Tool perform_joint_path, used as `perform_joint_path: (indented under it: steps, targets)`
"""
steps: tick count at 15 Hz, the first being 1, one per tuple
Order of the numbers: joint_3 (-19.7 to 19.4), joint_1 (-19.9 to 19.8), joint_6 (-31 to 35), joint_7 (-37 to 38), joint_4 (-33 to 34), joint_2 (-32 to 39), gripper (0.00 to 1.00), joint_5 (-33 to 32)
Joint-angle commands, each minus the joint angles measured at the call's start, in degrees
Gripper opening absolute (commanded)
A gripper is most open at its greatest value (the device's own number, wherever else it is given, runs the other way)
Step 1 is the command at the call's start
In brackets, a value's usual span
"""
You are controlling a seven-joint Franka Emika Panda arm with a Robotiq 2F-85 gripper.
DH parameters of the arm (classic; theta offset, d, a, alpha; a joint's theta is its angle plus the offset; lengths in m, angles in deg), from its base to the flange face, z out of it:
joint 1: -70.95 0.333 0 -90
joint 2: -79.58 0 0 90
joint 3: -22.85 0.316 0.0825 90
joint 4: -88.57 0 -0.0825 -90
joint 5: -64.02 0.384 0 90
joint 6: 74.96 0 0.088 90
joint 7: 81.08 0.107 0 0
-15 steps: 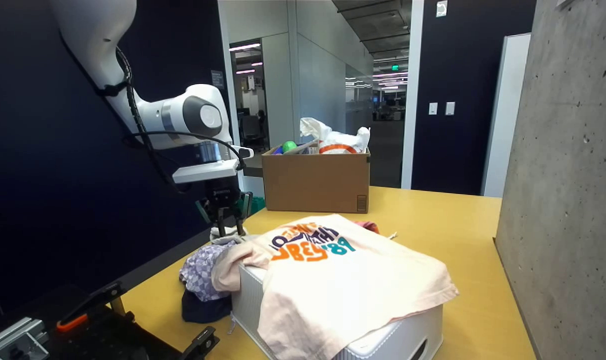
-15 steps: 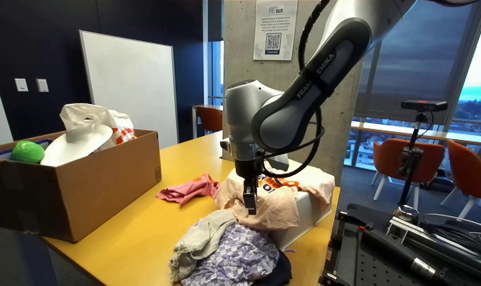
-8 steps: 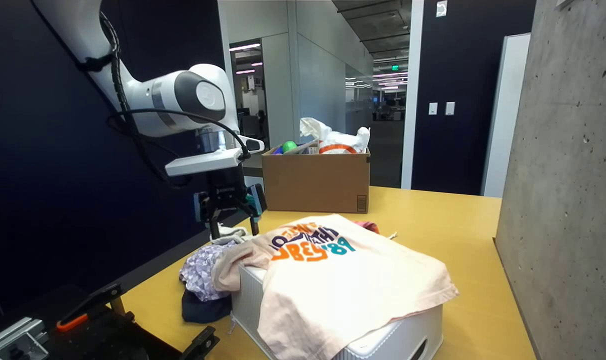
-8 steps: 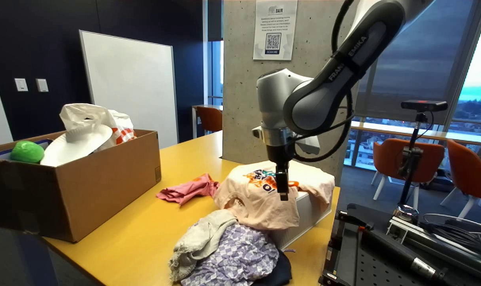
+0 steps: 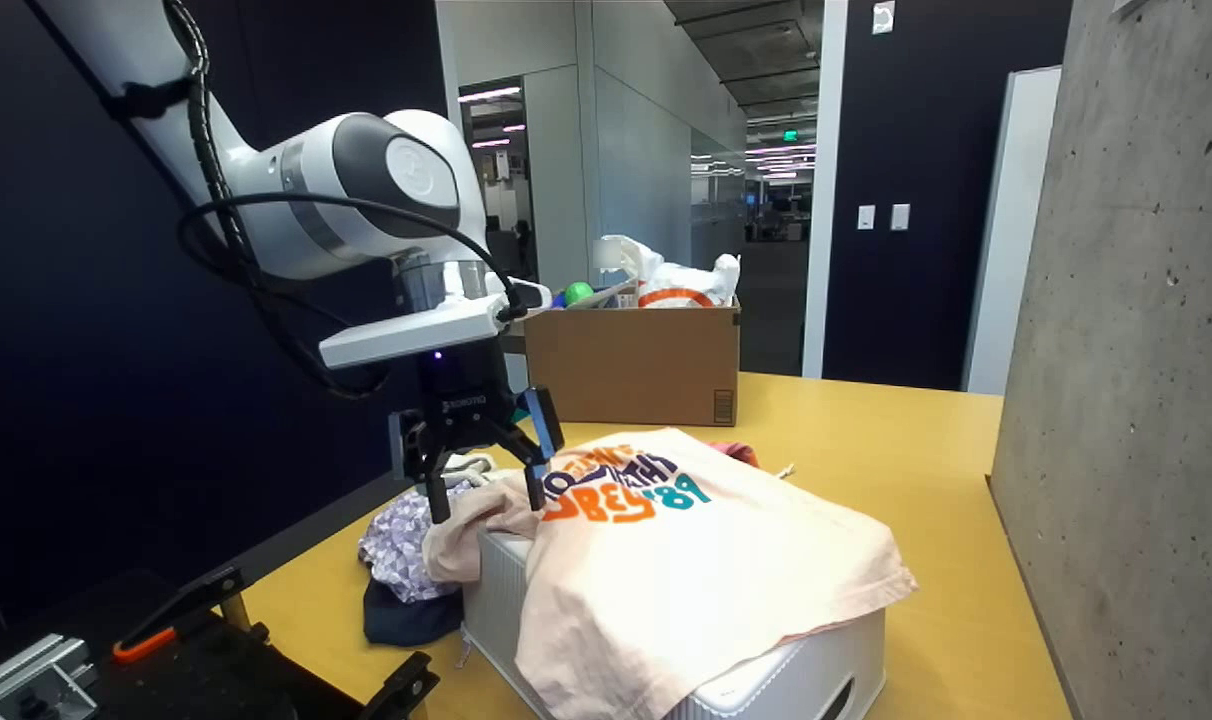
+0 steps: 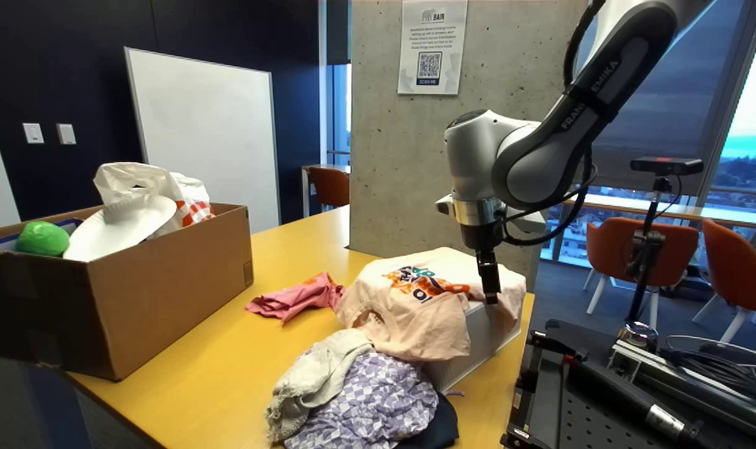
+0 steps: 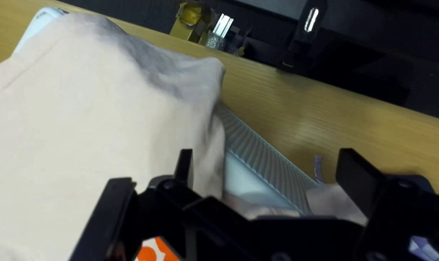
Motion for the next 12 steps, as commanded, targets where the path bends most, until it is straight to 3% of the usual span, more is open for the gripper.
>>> perform_joint_path:
  steps: [1, 7, 12]
  targets:
    - [-2.2, -1.4, 2.3, 1.9, -3.1, -2.1, 1.00, -4.3]
    - [-5.9, -4.1, 6.6, 3.0, -2.9, -0.6, 1.00, -8.9]
    - [-8.0, -7.9, 11.9, 2.4, 1.1, 3.6, 1.00, -6.1]
